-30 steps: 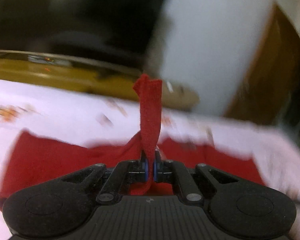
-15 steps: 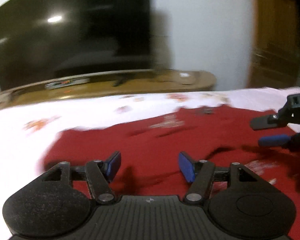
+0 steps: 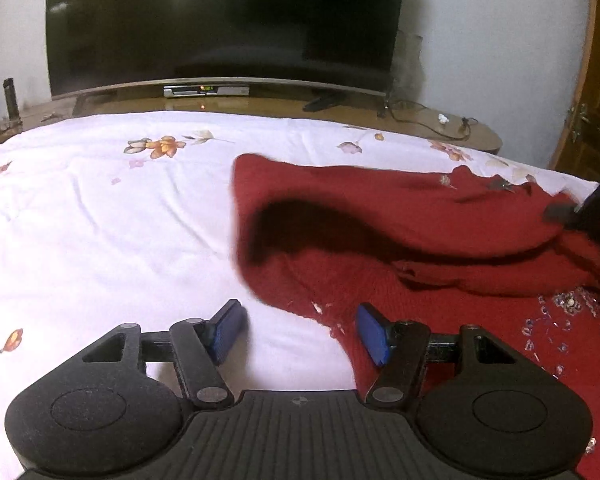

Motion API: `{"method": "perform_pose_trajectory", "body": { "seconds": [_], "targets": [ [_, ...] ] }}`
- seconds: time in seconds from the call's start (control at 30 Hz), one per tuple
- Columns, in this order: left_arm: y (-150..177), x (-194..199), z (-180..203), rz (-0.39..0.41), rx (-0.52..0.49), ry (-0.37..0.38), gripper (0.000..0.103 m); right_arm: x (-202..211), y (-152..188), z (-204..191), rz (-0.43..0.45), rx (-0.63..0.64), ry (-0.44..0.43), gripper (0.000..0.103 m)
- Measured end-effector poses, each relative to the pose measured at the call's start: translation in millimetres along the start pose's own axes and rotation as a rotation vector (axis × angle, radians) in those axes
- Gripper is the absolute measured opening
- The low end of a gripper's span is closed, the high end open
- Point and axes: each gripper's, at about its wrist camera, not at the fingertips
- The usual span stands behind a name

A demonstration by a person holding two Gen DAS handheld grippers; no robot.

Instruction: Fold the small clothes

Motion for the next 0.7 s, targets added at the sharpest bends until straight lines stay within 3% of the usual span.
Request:
{"method": "perform_pose_trajectory", "body": {
  "seconds": [0.13, 0.27, 0.4, 0.53, 0.7],
  "targets": [
    [-6, -3, -2, -0.013, -0.012, 0.021, 0.031, 45, -27, 6, 0.140, 0.112, 0.038, 0.006],
    [-7, -4, 5, -0.021, -0.055, 0.030, 0.024, 72, -46, 28, 0.215, 0.174, 0.109, 0.006],
    [-9, -2, 6, -0.023, -0.056, 0.037, 0.018, 67, -52, 62, 0.169, 0.155, 0.178, 0.006],
    [-11, -1, 10, -0.036, -0.070, 0.053, 0.006, 63, -43, 68, 0.147, 0.184, 0.182, 0.006],
    [-12, -2, 10, -0.039, -0.057, 0.058, 0.004, 73, -37, 56, 0.168, 0.212, 0.170, 0.006]
  ]
}}
Point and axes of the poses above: each gripper's, at about its wrist camera, not at the fingertips, and x roughly against the way its jaws point, z to its right, y to its underside, and after that the axes turned 10 degrees about y, right-handed
